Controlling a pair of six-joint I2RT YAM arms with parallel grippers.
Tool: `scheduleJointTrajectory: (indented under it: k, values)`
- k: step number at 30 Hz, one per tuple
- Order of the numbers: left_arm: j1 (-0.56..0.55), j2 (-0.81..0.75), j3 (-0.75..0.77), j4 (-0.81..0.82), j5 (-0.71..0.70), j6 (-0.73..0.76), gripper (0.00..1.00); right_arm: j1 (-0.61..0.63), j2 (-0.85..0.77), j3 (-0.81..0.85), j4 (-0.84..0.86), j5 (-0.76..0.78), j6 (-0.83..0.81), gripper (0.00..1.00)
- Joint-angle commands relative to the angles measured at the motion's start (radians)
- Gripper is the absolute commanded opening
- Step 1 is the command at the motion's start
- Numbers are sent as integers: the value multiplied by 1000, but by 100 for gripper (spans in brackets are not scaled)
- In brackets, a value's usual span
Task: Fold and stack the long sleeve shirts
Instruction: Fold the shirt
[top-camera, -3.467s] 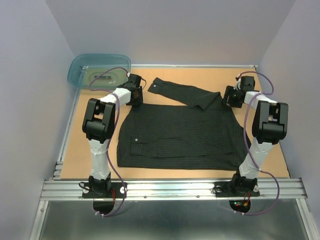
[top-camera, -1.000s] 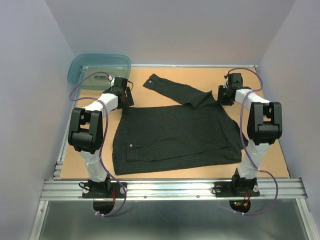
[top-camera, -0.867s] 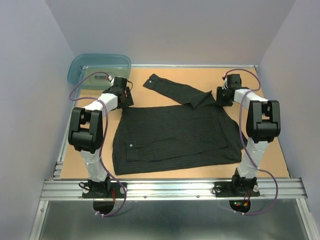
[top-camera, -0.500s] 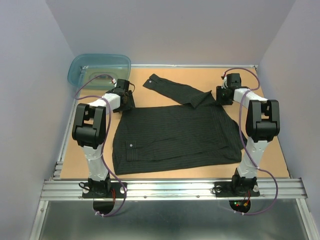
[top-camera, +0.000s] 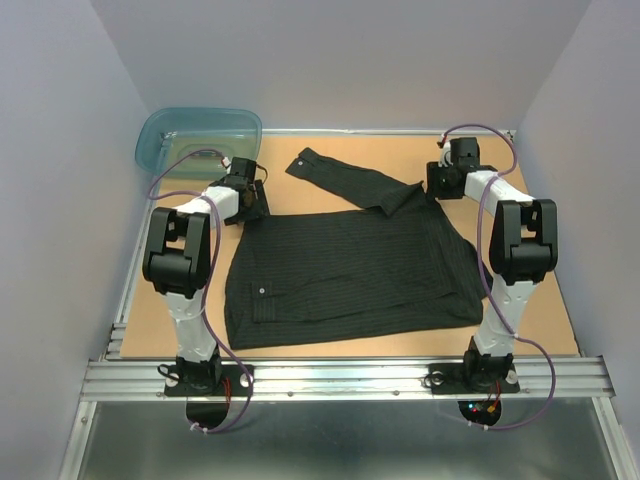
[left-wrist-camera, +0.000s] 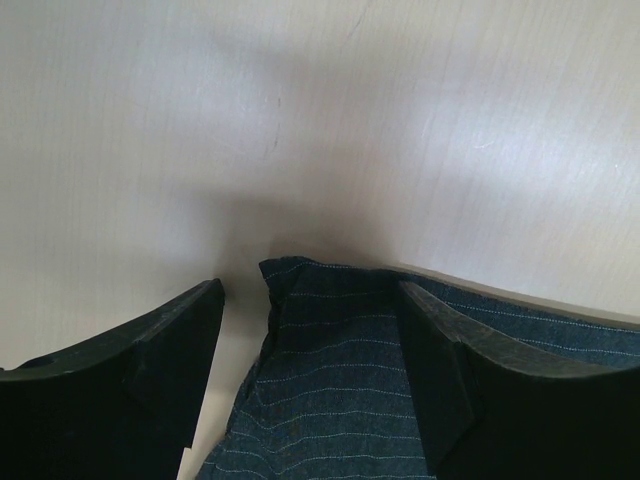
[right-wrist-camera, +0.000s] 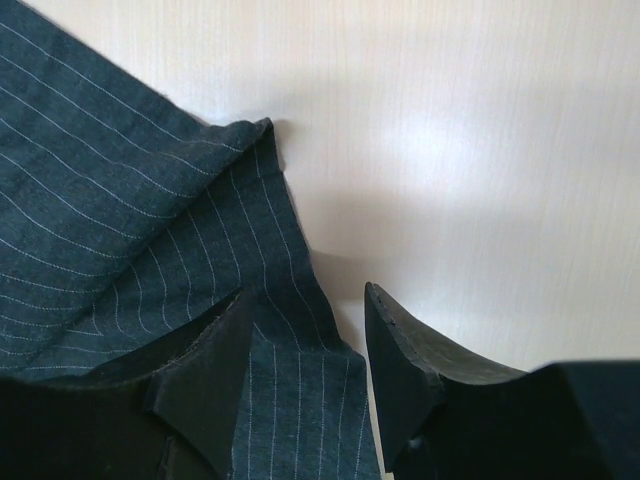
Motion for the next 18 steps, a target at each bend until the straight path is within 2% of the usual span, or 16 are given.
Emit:
scheduleJointTrajectory:
  k: [1, 9, 13, 18]
  values:
    - [35, -85, -15, 0, 25, -5, 81, 7, -15, 69, 19, -11, -19, 54]
    - [58, -111, -49, 43, 91, -2, 77, 7, -30, 55, 18, -7, -30, 55]
    - [58, -91, -41, 33, 89, 6, 73, 9, -27, 52, 19, -10, -30, 64]
    - [58, -64, -51, 22, 63, 16, 62, 9, -24, 54, 18, -4, -39, 73]
